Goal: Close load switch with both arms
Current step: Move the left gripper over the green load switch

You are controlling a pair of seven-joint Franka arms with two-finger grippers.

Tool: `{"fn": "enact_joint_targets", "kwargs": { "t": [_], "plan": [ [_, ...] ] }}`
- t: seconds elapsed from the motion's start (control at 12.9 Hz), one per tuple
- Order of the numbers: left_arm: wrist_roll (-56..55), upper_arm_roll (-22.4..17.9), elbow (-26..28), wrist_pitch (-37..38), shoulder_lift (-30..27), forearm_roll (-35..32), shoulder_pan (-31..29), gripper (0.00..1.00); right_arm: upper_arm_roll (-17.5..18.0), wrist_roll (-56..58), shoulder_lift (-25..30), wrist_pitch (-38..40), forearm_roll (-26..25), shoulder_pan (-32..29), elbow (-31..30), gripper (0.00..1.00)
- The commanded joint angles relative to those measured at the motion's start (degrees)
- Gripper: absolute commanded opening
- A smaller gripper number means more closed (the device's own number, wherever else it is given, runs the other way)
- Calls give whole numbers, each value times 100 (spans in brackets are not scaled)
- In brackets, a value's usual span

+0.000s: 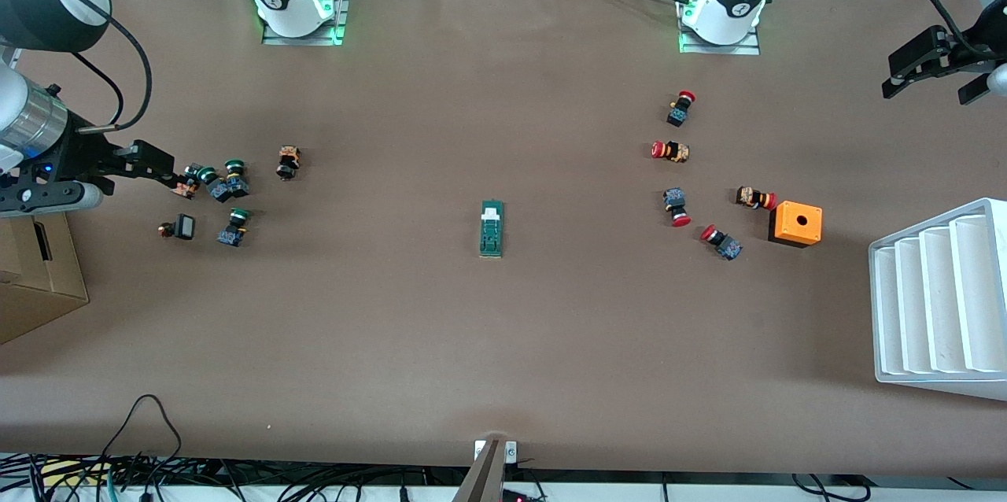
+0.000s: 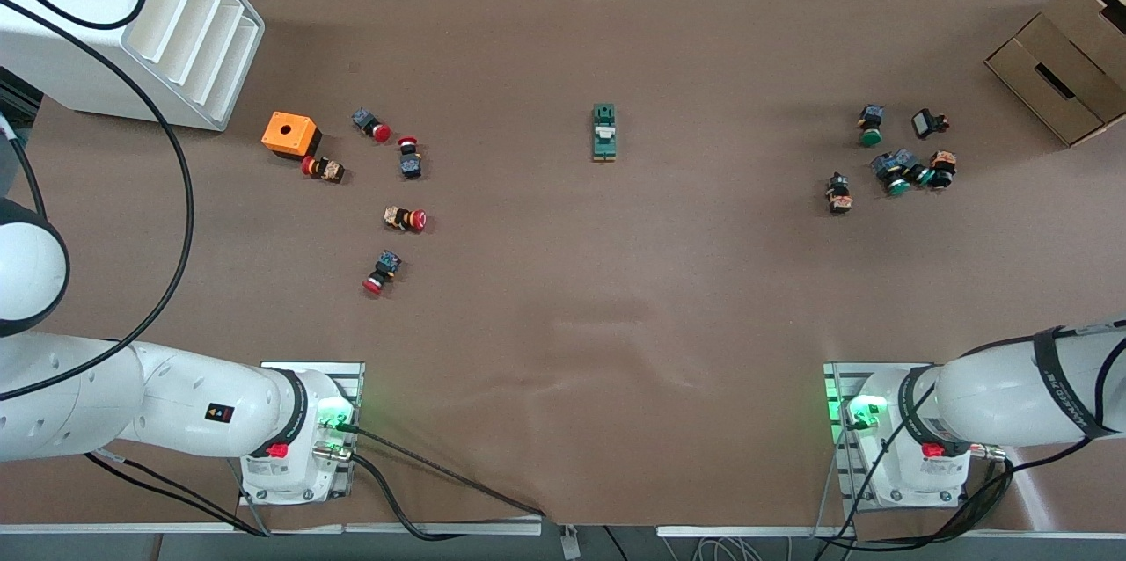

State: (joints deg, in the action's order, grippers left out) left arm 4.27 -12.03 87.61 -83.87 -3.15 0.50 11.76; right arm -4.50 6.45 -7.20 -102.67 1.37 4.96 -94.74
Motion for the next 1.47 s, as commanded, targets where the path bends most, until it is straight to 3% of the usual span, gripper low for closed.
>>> {"fn": "enact_joint_targets", "kwargs": {
  "t": [0.0,0.46,0.93,1.39],
  "plan": [
    [101,8,98,-86,-46,-112,-16,100,37,59,-62,133,-84,-39,140,100],
    [-74,130,72,-94,-2,-103,45,100,37,94,-62,125,-84,-56,149,100],
    [-1769,1447,98,-445,270,-51,63,100,29,384,-71,134,-40,-302,149,100],
    [-4456,3108,247,-1989,1025,-121,177,100,37,384,-71,134,-49,-285,149,100]
  ]
}}
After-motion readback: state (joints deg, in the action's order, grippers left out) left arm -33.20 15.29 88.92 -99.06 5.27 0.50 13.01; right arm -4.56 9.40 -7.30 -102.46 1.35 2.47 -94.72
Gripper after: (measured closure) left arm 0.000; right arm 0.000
